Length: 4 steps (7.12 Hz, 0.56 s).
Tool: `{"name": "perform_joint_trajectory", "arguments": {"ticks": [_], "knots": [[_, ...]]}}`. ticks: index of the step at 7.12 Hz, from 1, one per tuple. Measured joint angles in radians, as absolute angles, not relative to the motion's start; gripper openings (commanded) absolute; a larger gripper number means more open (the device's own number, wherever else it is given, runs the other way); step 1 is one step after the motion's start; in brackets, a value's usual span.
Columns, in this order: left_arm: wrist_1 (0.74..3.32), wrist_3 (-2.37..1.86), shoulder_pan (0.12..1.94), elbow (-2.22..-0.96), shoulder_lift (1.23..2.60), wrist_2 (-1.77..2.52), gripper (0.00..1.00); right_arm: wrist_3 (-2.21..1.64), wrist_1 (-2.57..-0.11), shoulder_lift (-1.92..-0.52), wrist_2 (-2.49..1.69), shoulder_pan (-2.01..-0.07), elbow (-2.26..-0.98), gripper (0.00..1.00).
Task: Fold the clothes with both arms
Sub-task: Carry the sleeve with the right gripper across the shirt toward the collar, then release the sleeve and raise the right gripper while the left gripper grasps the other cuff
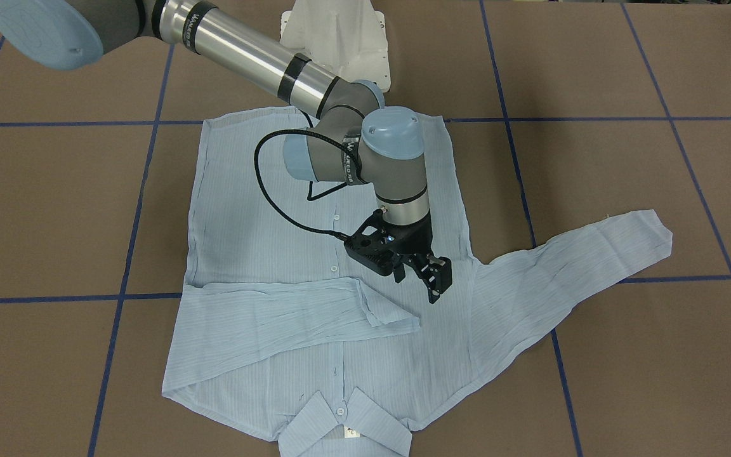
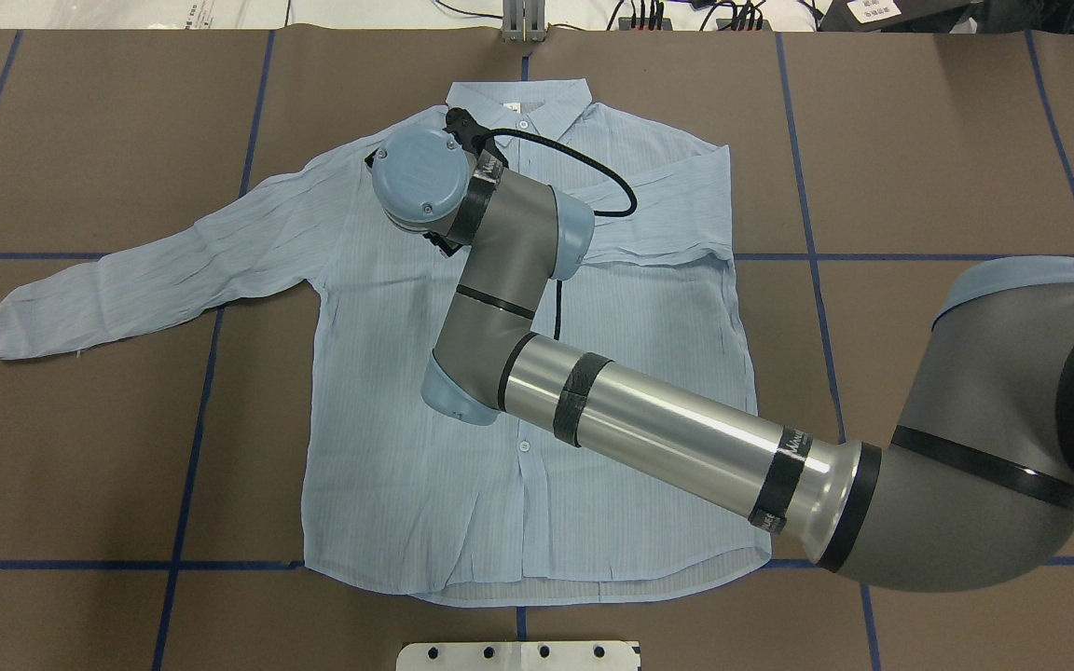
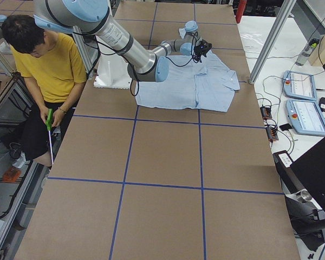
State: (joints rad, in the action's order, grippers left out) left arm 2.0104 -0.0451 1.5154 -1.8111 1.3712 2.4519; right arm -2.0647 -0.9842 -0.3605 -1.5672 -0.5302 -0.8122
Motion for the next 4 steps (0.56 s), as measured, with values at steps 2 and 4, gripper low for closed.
{"name": "perform_joint_trajectory", "arguments": {"ticks": [2, 4], "knots": [[2.021, -0.177, 1.452, -1.796, 1.402, 2.448, 0.99, -2.058, -0.986, -0.376, -1.570, -0.539, -0.837, 0.99], [2.023, -0.269, 1.396, -1.676, 1.489, 2.447, 0.99, -1.986, -0.991, -0.489, -1.691, -0.609, -0.987, 0.99]]}}
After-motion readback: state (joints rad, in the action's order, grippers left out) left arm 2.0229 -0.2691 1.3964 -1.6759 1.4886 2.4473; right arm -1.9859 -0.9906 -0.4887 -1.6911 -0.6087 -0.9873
